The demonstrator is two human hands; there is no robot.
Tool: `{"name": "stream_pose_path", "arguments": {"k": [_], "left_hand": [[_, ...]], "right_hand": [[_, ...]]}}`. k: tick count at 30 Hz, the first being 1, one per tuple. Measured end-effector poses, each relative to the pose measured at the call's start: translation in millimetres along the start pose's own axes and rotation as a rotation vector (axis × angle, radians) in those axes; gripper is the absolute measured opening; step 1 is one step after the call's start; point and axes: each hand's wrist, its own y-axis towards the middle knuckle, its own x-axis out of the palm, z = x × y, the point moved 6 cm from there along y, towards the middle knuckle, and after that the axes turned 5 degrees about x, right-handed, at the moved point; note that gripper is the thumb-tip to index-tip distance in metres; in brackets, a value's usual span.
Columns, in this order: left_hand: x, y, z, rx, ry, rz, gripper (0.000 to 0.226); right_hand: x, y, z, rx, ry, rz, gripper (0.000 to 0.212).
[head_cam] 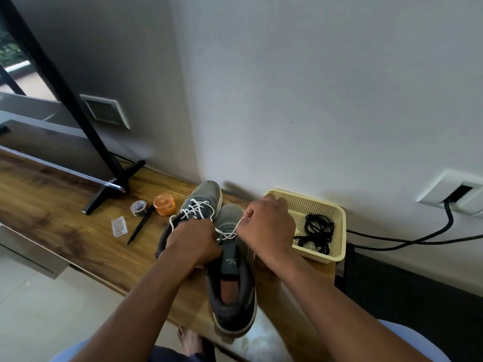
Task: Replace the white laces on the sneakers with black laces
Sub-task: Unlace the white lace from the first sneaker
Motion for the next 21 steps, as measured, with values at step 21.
{"name": "stream_pose_path", "arguments": {"k": [21], "left_hand": [[2.0,-0.1,-3.2,0.017,-0.070,-0.089,0.032]], "right_hand": [[1.9,-8.8,-12.8,-0.157,-0.077,-0.089,0.041]]}}
